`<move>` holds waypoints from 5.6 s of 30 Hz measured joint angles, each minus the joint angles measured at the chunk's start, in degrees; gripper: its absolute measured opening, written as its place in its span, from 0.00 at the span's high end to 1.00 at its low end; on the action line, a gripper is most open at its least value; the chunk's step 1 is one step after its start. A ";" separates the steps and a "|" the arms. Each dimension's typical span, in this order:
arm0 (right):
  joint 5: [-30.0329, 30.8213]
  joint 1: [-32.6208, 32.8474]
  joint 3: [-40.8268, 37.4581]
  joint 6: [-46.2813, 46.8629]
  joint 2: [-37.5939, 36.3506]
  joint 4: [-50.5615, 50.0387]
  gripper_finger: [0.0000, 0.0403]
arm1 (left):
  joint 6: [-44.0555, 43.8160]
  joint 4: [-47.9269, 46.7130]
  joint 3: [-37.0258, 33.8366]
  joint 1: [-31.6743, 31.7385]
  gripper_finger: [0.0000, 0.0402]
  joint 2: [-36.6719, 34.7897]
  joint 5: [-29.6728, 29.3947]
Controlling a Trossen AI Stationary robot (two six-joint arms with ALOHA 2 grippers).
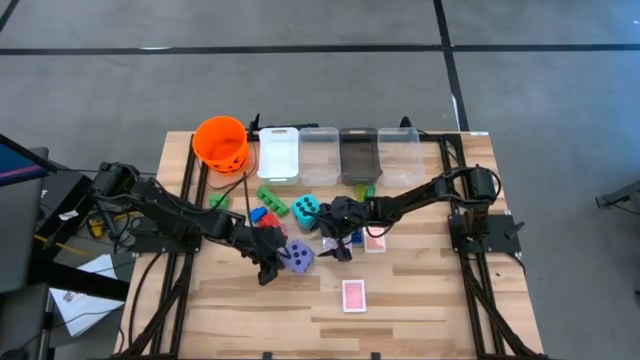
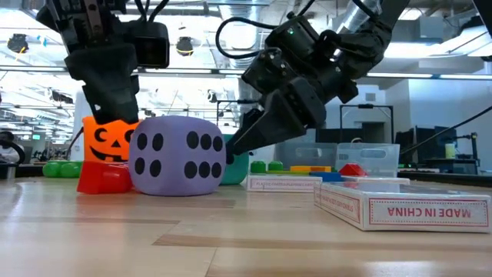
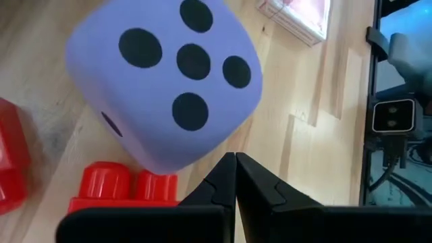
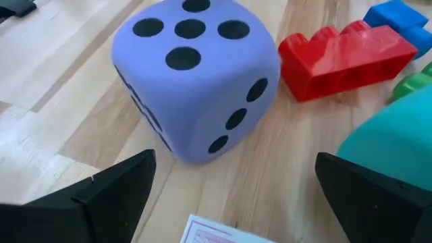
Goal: Pick & Place Toys
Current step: Put the purple dice into the left transparent bin
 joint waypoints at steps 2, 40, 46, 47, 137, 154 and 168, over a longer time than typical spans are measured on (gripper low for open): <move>-0.09 0.00 0.00 0.00 0.00 0.03 0.01 | -0.04 -0.17 0.00 0.00 1.00 0.00 -0.04; -0.49 -0.52 -0.04 3.06 -0.02 2.90 0.01 | 9.64 -5.48 -0.13 6.58 1.00 -0.02 -12.46; -0.34 -0.99 -0.02 3.05 -0.02 3.01 0.01 | 11.38 -5.50 -0.13 6.60 1.00 -0.02 -12.62; -0.08 -1.11 -0.02 3.06 -0.02 2.99 0.01 | 12.03 -5.48 -0.13 6.68 1.00 -0.02 -12.75; 1.28 -0.44 -24.79 19.32 1.05 63.46 0.01 | 17.17 8.77 -0.07 11.19 1.00 0.02 -13.75; 8.10 -0.60 -23.33 13.55 1.03 56.95 0.01 | 18.59 8.27 -0.07 7.10 1.00 0.02 -17.00; 8.08 0.61 -19.31 13.54 1.01 47.86 0.01 | 14.12 1.20 -0.11 7.13 1.00 0.02 -17.02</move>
